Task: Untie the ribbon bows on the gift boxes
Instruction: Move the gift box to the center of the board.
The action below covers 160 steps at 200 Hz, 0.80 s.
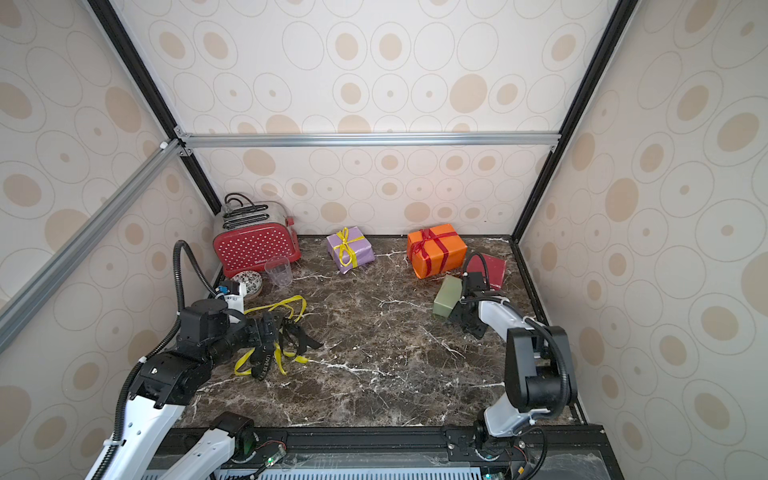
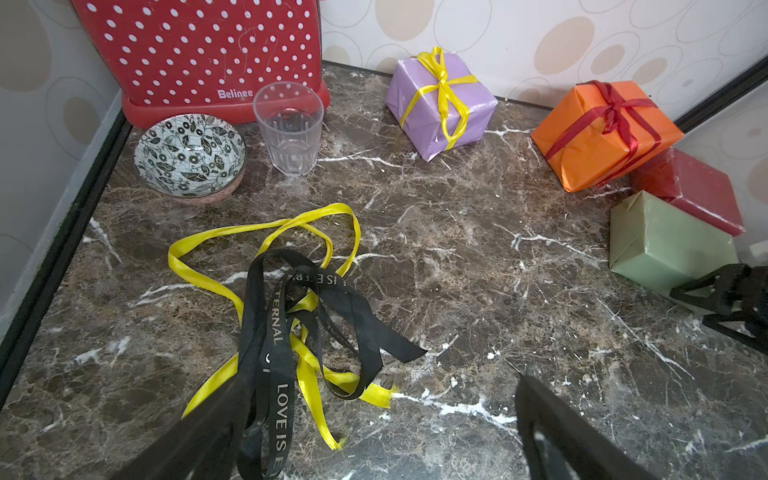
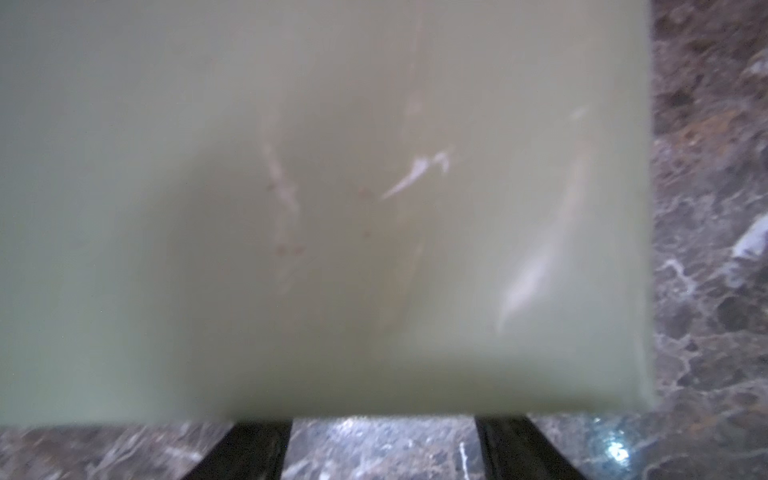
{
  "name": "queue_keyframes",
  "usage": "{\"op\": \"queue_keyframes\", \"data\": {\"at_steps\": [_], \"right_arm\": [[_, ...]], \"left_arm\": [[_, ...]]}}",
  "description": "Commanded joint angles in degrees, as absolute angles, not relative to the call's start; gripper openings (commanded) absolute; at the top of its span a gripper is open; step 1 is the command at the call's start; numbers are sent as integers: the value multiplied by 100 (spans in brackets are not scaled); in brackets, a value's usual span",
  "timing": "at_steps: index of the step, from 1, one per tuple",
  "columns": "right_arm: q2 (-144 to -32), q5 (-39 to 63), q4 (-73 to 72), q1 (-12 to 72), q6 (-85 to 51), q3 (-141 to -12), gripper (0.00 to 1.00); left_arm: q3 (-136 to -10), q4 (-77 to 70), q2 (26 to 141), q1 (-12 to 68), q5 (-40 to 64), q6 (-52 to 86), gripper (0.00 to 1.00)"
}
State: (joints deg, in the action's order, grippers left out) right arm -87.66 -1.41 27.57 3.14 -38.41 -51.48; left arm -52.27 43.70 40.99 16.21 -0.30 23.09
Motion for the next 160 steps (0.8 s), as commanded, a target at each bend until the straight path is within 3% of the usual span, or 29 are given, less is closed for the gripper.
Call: {"op": "queue_keyframes", "data": {"at_steps": [1, 41, 74, 98, 160], "right_arm": [[-8095, 844, 2102, 423, -3973, -4727, 70], [-7152, 1575, 514, 1493, -3428, -4133, 74], [-7710, 1327, -654, 2564, -2800, -3761, 73], [-8290, 1634, -450, 2655, -2984, -4100, 66], [-8440, 1618, -636, 2707, -3363, -4000, 66]], "left_arm": [[-5221, 4315, 4229, 1661, -75, 2192, 99], [-5230, 4402, 4681, 1661, -323, 2153, 99], [-5320, 4545, 5366, 1661, -641, 2141, 99], [-5608, 4794, 6269, 1669, -562, 2193, 99], [-7999, 5265, 8917, 2319, -1015, 2594, 84]]}}
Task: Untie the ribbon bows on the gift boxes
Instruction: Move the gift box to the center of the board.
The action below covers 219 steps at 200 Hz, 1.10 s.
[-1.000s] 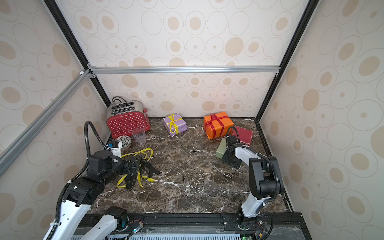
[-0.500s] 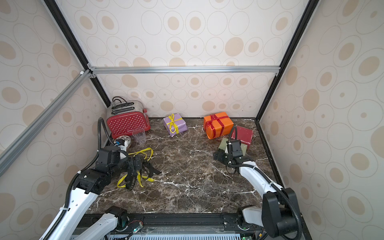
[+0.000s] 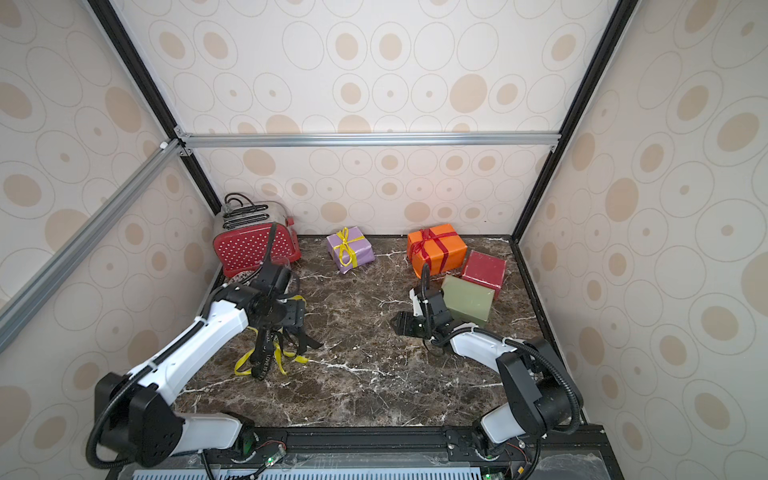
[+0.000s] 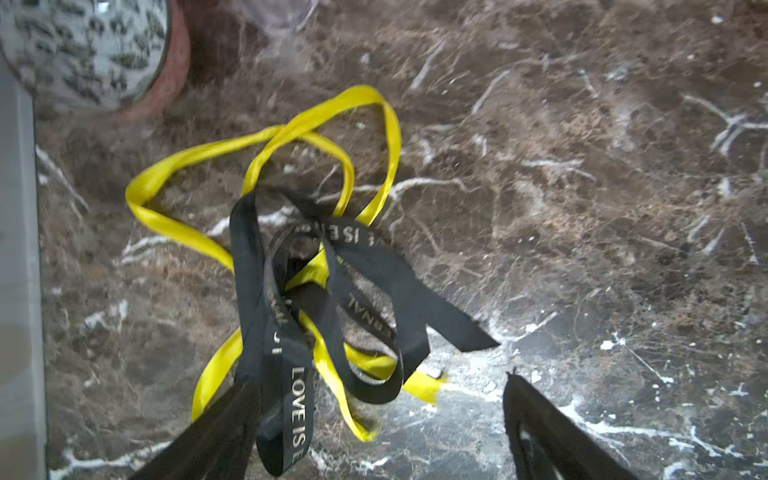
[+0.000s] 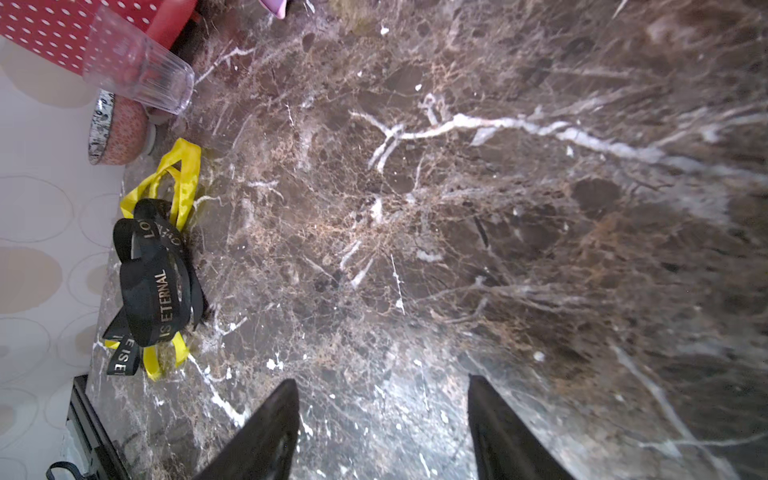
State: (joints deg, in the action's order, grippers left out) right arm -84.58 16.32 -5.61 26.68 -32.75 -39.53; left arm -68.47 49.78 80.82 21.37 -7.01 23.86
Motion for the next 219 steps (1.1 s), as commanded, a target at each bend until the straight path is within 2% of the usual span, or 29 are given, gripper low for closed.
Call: {"op": "queue_keyframes", "data": {"at_steps": [1, 54, 76, 93, 108, 139, 219], "right_arm": [[-8443, 1609, -634, 2707, -3364, -4004, 66], [-8717, 1585, -474, 2704, -3340, -4218, 66], [-8817, 1625, -466, 2703, -3328, -4274, 66], [-8902, 1665, -440, 2709, -3323, -4331, 66], [-8968, 1713, -430, 2711, -3328, -4375, 66], [-9111, 1755, -383, 2703, -3329, -4462, 66], [-9218, 1800, -369, 2703, -3331, -4526, 66]], "left_arm": [[-8078, 5265, 8972, 2320, -1025, 2607, 84], [-11480, 5394, 11836, 2352, -1671, 2700, 70], [-13073, 5530, 12981, 2364, -1913, 2517, 68], [-13969, 5449, 13656, 2353, -2047, 2278, 60], [-14034, 4930, 13879, 2364, -2013, 2138, 56], [-14028, 4158, 14097, 2354, -2146, 2064, 56], [-14602, 3669, 14837, 2330, -1709, 2003, 56]]}}
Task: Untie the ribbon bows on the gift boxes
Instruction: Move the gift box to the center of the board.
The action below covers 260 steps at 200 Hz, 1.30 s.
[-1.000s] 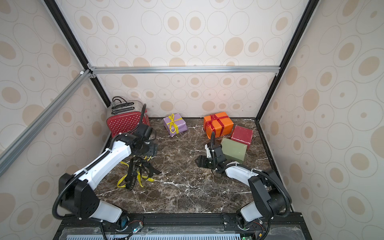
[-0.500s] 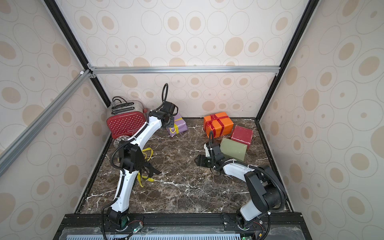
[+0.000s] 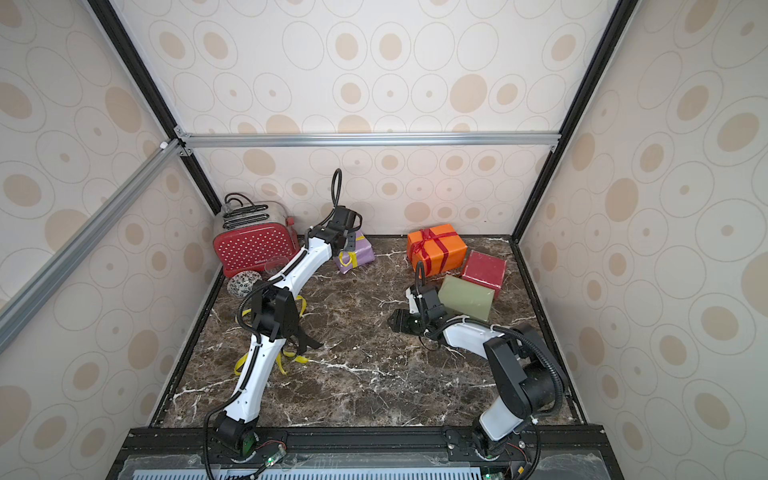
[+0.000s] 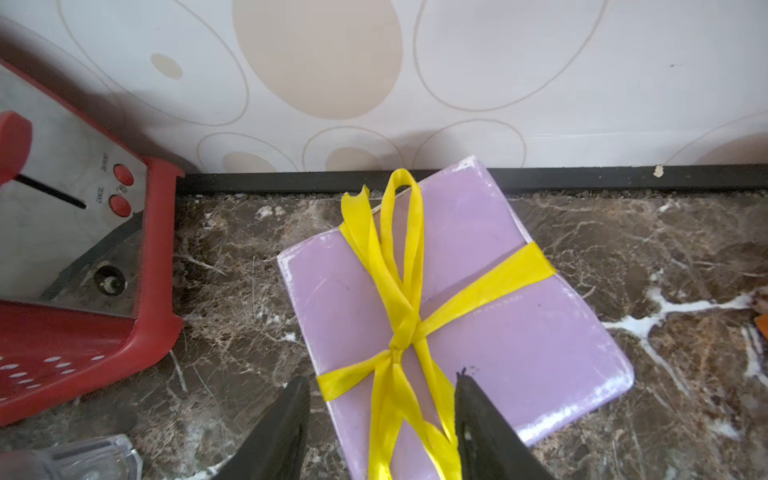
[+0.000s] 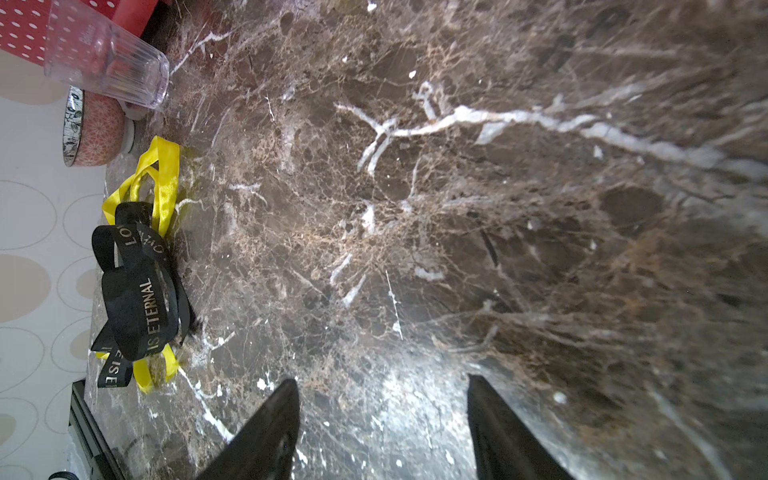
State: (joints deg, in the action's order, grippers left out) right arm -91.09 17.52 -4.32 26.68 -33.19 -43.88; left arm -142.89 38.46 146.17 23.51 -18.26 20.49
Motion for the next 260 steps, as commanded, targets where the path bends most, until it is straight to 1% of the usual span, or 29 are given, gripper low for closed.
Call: {"op": "queue_keyframes", "data": {"at_steps": [1, 19, 40, 58, 91, 109, 131, 167, 218, 231, 260], "right_arm": [[-9223, 1801, -369, 2705, -3326, -4526, 66], [-9232, 1802, -350, 2707, -3325, -4535, 66], [-9237, 1815, -343, 2707, -3314, -4543, 65], [-9247, 1814, -327, 2708, -3316, -4561, 65], [-9269, 1821, -313, 2707, -3318, -4572, 65], [-9279, 1824, -299, 2711, -3316, -4579, 65], [-9286, 1823, -282, 2721, -3319, -4604, 65], [-9299, 1837, -272, 2716, -3311, -4612, 65], [-9270, 1857, -264, 2721, -3313, -4605, 65], [-9251, 1880, -264, 2721, -3320, -4606, 65], [-9181, 1854, -246, 2725, -3301, -4580, 65]], "left_arm": [[-14609, 3667, 14841, 2329, -1707, 2008, 55], [-14592, 3371, 14906, 2306, -1721, 2176, 50], [-14587, 3238, 14977, 2261, -1650, 2354, 48], [-14629, 3217, 15063, 2220, -1517, 2501, 44], [-14591, 3269, 15142, 2156, -1493, 2585, 43], [-14573, 3300, 15156, 2158, -1438, 2571, 35], [-14476, 3296, 15113, 2153, -1346, 2582, 19], [-14077, 3165, 14840, 2185, -1257, 2663, 0], [-13597, 3135, 14379, 2412, -1288, 2534, 0], [-13289, 3043, 14139, 2533, -1273, 2564, 0], [-12088, 2486, 13396, 2837, -1326, 2715, 0]]}}
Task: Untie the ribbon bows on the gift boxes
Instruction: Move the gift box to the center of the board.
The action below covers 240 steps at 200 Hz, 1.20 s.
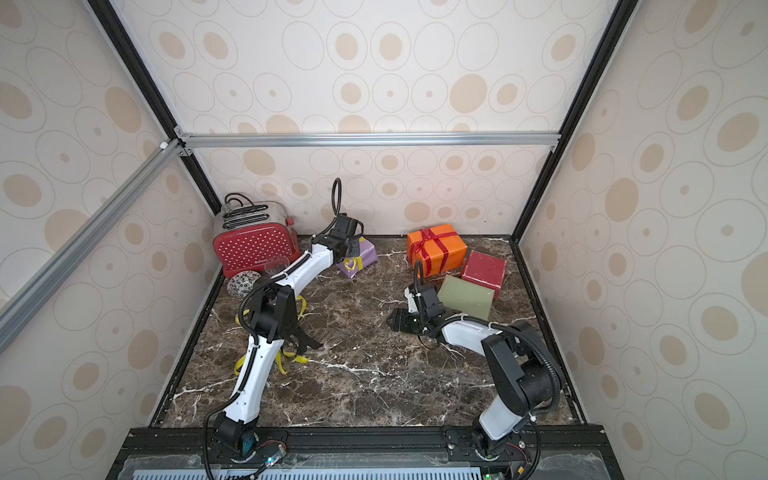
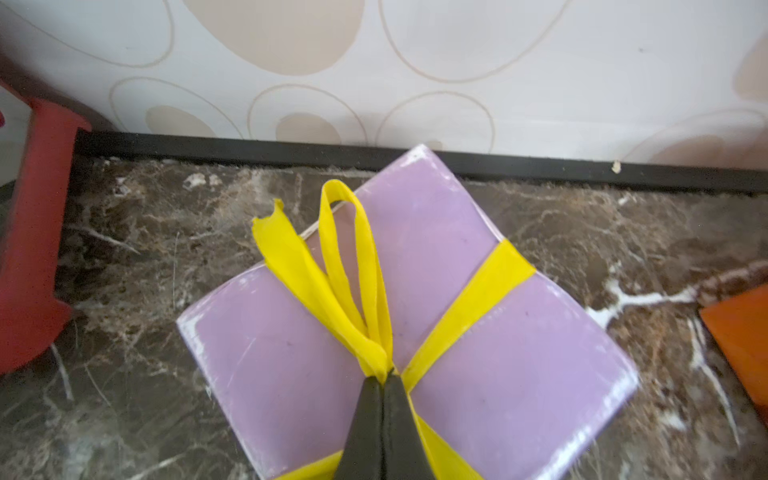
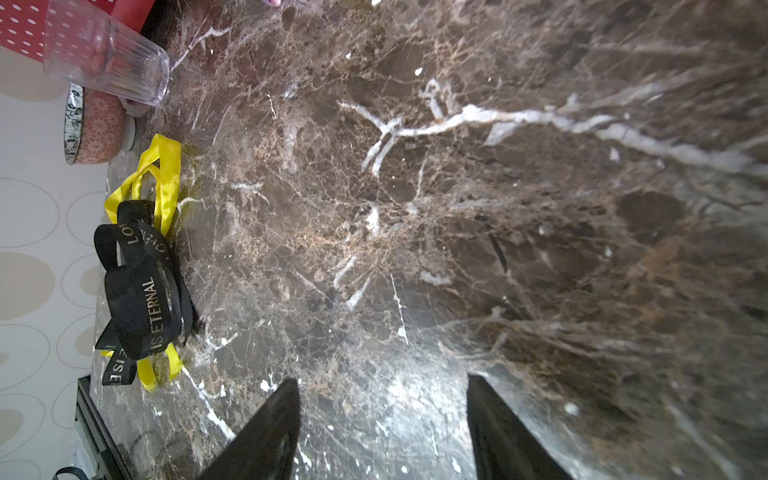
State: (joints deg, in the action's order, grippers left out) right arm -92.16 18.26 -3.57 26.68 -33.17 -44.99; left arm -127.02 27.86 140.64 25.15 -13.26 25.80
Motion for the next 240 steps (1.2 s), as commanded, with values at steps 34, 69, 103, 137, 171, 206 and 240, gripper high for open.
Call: {"op": "queue_keyframes", "data": {"at_steps": [34, 69, 103, 137, 171, 206, 240], "right_arm": [[-9061, 1753, -263, 2724, -3304, -4525, 65], [-8871, 1626, -324, 2723, -3304, -4406, 65], [-8662, 1540, -391, 2723, -3319, -4277, 65], [-8407, 1357, -412, 2723, -3313, -4127, 65], [-8181, 1184, -457, 2716, -3370, -3970, 65], [-7962, 1042, -478, 2718, -3448, -3837, 65], [-7871, 932, -455, 2720, -3419, -3805, 65]], "left_arm": [[-10770, 2042, 12603, 3235, -1341, 3191, 0], [-9394, 1531, 11713, 3754, -1664, 3606, 0], [-8400, 1258, 10978, 4280, -1792, 3993, 0], [-7628, 1122, 10363, 4794, -1914, 4200, 0], [-6812, 1002, 9798, 5197, -2118, 4584, 0], [-6222, 938, 9355, 5334, -2018, 4775, 0], [-6018, 931, 9322, 5340, -1873, 4959, 0]]}}
